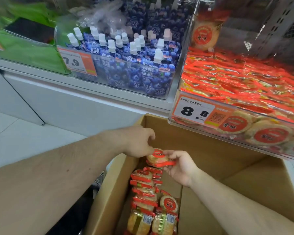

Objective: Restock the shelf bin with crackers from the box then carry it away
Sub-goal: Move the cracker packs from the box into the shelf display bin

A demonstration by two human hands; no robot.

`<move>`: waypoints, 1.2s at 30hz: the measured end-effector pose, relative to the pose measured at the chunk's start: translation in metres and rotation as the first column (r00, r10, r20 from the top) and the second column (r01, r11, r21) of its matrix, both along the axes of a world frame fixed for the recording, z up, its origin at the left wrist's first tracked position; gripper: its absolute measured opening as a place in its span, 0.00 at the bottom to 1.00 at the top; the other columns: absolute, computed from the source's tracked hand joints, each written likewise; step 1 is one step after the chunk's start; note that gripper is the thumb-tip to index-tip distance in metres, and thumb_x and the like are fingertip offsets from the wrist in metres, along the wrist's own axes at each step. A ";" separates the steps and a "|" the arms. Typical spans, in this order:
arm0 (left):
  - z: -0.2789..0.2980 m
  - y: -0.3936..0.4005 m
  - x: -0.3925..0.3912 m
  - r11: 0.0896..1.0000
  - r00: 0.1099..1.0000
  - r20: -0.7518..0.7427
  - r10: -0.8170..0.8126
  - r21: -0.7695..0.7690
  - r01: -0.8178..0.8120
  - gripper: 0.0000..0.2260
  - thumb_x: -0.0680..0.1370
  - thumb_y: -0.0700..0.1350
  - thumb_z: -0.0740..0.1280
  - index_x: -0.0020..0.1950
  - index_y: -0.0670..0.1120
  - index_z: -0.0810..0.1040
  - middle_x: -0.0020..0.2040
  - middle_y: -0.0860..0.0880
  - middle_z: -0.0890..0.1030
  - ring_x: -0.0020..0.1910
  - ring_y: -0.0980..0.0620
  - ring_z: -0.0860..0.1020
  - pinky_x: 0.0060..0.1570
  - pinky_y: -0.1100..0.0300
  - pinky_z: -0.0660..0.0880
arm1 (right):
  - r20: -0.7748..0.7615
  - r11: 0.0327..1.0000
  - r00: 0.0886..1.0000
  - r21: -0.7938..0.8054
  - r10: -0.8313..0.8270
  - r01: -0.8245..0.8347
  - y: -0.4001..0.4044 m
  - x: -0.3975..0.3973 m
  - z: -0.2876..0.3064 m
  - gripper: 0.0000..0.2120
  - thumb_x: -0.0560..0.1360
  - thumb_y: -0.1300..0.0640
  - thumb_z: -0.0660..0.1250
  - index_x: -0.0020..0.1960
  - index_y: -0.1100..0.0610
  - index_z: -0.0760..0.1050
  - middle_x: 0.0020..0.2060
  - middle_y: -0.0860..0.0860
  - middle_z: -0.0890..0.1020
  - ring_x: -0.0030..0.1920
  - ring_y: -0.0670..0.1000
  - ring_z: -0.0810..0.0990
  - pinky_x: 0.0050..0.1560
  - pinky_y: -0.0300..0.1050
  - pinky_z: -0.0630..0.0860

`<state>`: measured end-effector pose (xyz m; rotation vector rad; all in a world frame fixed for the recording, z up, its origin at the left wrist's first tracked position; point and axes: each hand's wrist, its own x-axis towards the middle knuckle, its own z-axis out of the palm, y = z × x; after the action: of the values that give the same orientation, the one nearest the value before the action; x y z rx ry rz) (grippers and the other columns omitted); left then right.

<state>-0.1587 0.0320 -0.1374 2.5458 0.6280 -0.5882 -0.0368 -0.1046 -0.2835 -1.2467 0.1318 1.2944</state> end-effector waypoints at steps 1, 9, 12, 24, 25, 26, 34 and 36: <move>0.000 -0.001 0.001 0.999 0.999 0.025 0.039 -0.005 -0.039 0.26 0.78 0.58 0.63 0.74 0.53 0.63 0.69 0.46 0.69 0.60 0.48 0.75 0.58 0.57 0.72 | -0.060 0.996 0.998 0.089 0.011 -0.006 -0.001 -0.002 0.015 0.12 0.64 0.67 0.57 0.46 0.62 0.74 0.45 0.60 0.80 0.40 0.56 0.79 0.37 0.45 0.75; 0.004 -0.002 0.004 0.832 0.868 0.161 0.469 -0.410 -0.373 0.31 0.71 0.34 0.72 0.71 0.52 0.68 0.60 0.50 0.73 0.50 0.49 0.77 0.43 0.56 0.80 | -0.210 0.937 0.977 0.345 0.025 0.050 0.019 -0.012 0.045 0.14 0.70 0.58 0.59 0.48 0.62 0.80 0.48 0.61 0.81 0.46 0.60 0.79 0.48 0.51 0.75; 0.005 0.004 0.002 0.887 0.892 0.187 0.410 -0.311 -0.342 0.29 0.73 0.33 0.68 0.71 0.54 0.69 0.61 0.51 0.73 0.48 0.52 0.76 0.39 0.62 0.77 | 0.066 0.986 0.997 -0.169 0.026 -0.014 0.023 -0.008 -0.006 0.11 0.75 0.55 0.62 0.52 0.58 0.79 0.40 0.55 0.80 0.36 0.52 0.75 0.37 0.45 0.72; 0.001 0.011 0.003 0.948 0.946 0.170 0.274 -0.215 -0.236 0.26 0.74 0.33 0.62 0.68 0.56 0.73 0.67 0.54 0.73 0.55 0.54 0.74 0.43 0.64 0.75 | 0.319 0.624 0.656 -0.721 0.684 -0.300 0.054 -0.060 -0.060 0.15 0.66 0.40 0.74 0.42 0.50 0.78 0.38 0.47 0.82 0.38 0.47 0.81 0.42 0.41 0.78; 0.001 0.011 0.003 0.950 0.949 0.167 0.266 -0.216 -0.228 0.26 0.74 0.33 0.62 0.67 0.56 0.73 0.66 0.54 0.73 0.54 0.54 0.75 0.42 0.63 0.76 | 0.323 0.627 0.650 -0.716 0.688 -0.308 0.054 -0.060 -0.061 0.16 0.64 0.41 0.75 0.44 0.50 0.79 0.38 0.47 0.83 0.38 0.47 0.82 0.43 0.42 0.80; 0.002 0.011 0.003 0.952 0.952 0.167 0.255 -0.216 -0.218 0.26 0.74 0.33 0.62 0.66 0.56 0.74 0.66 0.55 0.74 0.53 0.55 0.76 0.40 0.63 0.77 | 0.330 0.642 0.655 -0.699 0.680 -0.315 0.053 -0.060 -0.063 0.19 0.62 0.42 0.77 0.47 0.51 0.79 0.39 0.47 0.84 0.39 0.48 0.83 0.45 0.43 0.81; 0.019 0.010 0.001 0.976 0.958 0.245 0.149 -0.195 -0.102 0.26 0.73 0.32 0.63 0.65 0.55 0.76 0.65 0.56 0.76 0.56 0.58 0.75 0.44 0.67 0.75 | 0.554 0.734 0.563 -0.663 0.613 -0.146 0.051 -0.064 -0.051 0.21 0.72 0.61 0.65 0.65 0.57 0.69 0.58 0.56 0.77 0.56 0.55 0.78 0.57 0.45 0.77; 0.023 0.011 -0.001 0.978 0.956 0.260 0.135 -0.192 -0.086 0.26 0.72 0.31 0.65 0.65 0.54 0.76 0.64 0.56 0.77 0.58 0.59 0.74 0.47 0.70 0.72 | 0.584 0.824 0.674 -0.564 0.452 -0.065 0.046 -0.053 -0.046 0.25 0.70 0.60 0.65 0.67 0.56 0.69 0.54 0.55 0.80 0.53 0.55 0.81 0.56 0.50 0.79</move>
<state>-0.1599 0.0429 -0.1139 2.3480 0.5861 -0.2363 -0.0896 -0.0590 -0.3293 -2.2247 -0.3054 0.9543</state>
